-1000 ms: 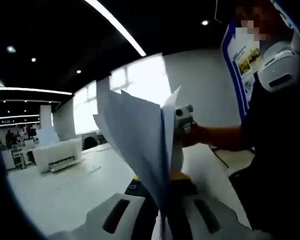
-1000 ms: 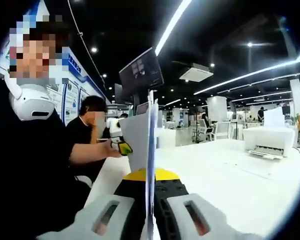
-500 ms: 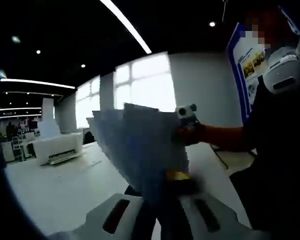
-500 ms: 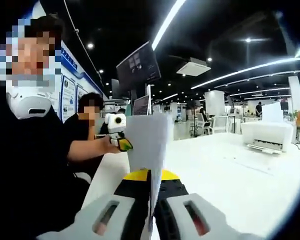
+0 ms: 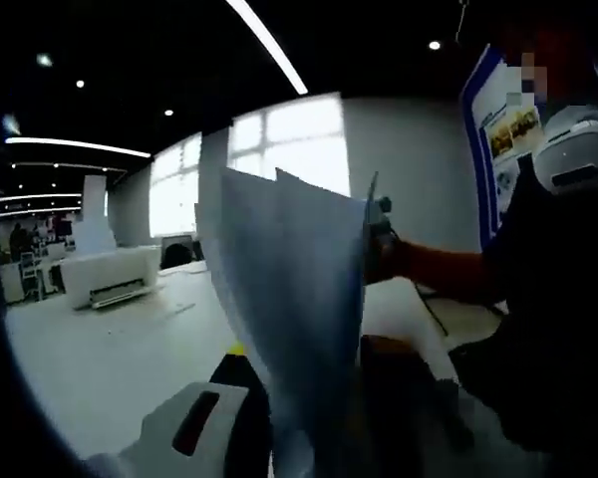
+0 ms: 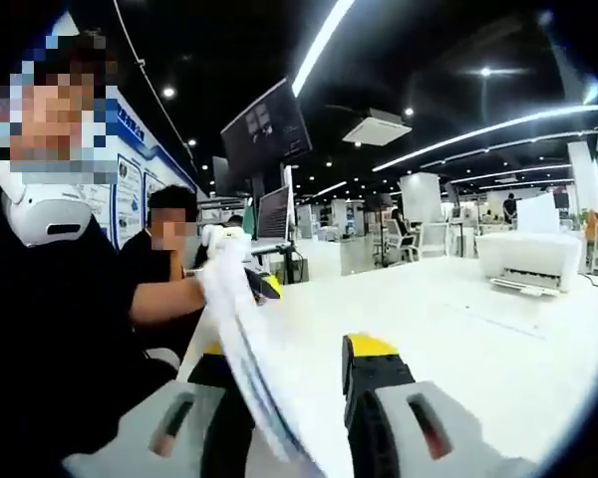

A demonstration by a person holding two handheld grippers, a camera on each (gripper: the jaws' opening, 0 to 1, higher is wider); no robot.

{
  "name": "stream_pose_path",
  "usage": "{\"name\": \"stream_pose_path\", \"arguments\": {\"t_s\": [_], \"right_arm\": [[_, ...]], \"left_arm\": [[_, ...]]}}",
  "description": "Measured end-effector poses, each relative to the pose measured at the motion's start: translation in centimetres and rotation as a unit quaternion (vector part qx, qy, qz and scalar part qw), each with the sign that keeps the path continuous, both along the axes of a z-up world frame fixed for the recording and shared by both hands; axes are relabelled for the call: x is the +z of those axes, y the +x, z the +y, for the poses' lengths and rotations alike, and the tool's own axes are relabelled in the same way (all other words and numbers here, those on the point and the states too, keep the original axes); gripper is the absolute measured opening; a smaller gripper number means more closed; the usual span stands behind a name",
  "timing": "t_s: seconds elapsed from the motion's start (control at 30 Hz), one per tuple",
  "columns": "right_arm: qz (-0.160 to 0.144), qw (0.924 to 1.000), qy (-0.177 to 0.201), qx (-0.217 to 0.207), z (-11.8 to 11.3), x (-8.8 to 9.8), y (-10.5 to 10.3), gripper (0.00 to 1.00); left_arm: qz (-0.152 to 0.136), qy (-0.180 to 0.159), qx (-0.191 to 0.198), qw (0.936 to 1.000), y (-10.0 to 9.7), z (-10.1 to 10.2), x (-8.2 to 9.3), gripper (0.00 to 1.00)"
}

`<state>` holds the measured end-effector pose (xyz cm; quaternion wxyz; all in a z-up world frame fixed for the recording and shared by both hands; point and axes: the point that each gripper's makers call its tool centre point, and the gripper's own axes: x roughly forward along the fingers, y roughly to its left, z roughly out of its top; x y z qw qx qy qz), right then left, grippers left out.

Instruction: Organize the stack of printing papers by aligning and flattening the scattered papers on the table

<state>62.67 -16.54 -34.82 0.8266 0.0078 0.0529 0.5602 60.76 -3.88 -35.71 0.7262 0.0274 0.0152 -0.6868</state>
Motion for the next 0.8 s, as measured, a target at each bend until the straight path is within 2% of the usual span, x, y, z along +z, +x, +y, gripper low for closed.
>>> {"name": "stream_pose_path", "arguments": {"t_s": [0.03,0.07,0.1,0.17,0.3,0.4,0.43,0.47,0.5,0.53,0.57,0.6,0.63,0.67,0.7,0.73,0.77,0.8], "right_arm": [[-0.006,0.9999,-0.013,0.007,-0.1,-0.3,-0.2,0.01],[-0.008,0.9998,-0.014,0.008,-0.1,-0.2,-0.2,0.00],[0.003,0.9999,-0.005,0.009,0.0,-0.1,-0.1,0.00],[-0.013,0.9997,-0.016,0.009,-0.3,-0.1,0.0,0.00],[-0.023,0.9995,-0.008,0.019,-0.1,0.7,-0.2,0.00],[-0.024,0.9994,-0.007,0.025,0.0,1.0,-0.5,0.01],[-0.015,0.9999,0.003,0.009,0.1,1.2,-0.1,0.28],[-0.005,0.9999,0.012,-0.008,0.2,1.4,0.3,0.49],[-0.001,1.0000,0.008,-0.001,0.4,1.2,0.1,0.51],[-0.006,1.0000,-0.001,0.008,0.3,0.9,-0.2,0.42],[-0.005,1.0000,-0.002,0.007,0.3,0.9,-0.2,0.42],[-0.004,1.0000,-0.001,0.006,0.4,0.8,-0.1,0.43],[-0.004,1.0000,-0.001,0.006,0.4,0.8,-0.2,0.40],[-0.011,0.9999,-0.007,0.010,0.4,0.7,-0.3,0.30],[-0.023,0.9987,-0.035,0.029,0.3,0.0,-0.8,0.08],[-0.031,0.9980,-0.043,0.034,0.2,-0.2,-0.9,0.00],[-0.025,0.9989,-0.032,0.022,0.2,-0.1,-0.6,0.00],[-0.026,0.9989,-0.031,0.022,0.2,-0.2,-0.5,0.00]], "left_arm": [[-0.018,0.007,-0.010,0.9998,-0.1,0.1,-0.1,0.17],[-0.046,0.009,-0.015,0.9988,-0.1,0.2,0.0,0.05],[-0.026,-0.002,0.000,0.9997,0.1,0.1,0.2,0.05],[-0.028,0.004,-0.010,0.9995,-0.1,0.2,0.1,0.05],[-0.029,-0.008,0.001,0.9995,0.0,0.6,1.0,0.05],[-0.023,-0.015,-0.011,0.9996,-0.3,0.6,1.1,0.07],[-0.012,-0.022,0.007,0.9997,0.2,0.5,1.3,0.16],[-0.001,-0.028,0.025,0.9993,0.7,0.4,1.5,0.43],[0.020,-0.032,0.029,0.9989,0.6,0.3,1.5,0.49],[0.020,-0.024,0.000,0.9995,-0.2,0.3,1.2,0.41],[0.008,-0.026,0.010,0.9996,0.1,0.4,1.3,0.37],[0.007,-0.026,0.016,0.9995,0.3,0.1,1.2,0.40],[0.010,-0.026,0.018,0.9995,0.4,0.2,1.2,0.41],[0.006,-0.025,0.016,0.9995,0.4,0.2,1.1,0.35],[-0.026,-0.011,-0.003,0.9996,-0.1,0.4,0.7,0.15],[-0.074,-0.007,-0.020,0.9971,-0.6,0.4,0.8,0.07],[-0.043,-0.015,0.003,0.9990,-0.2,0.3,0.9,0.05],[-0.033,-0.014,-0.002,0.9993,-0.3,0.3,1.0,0.05]]}}
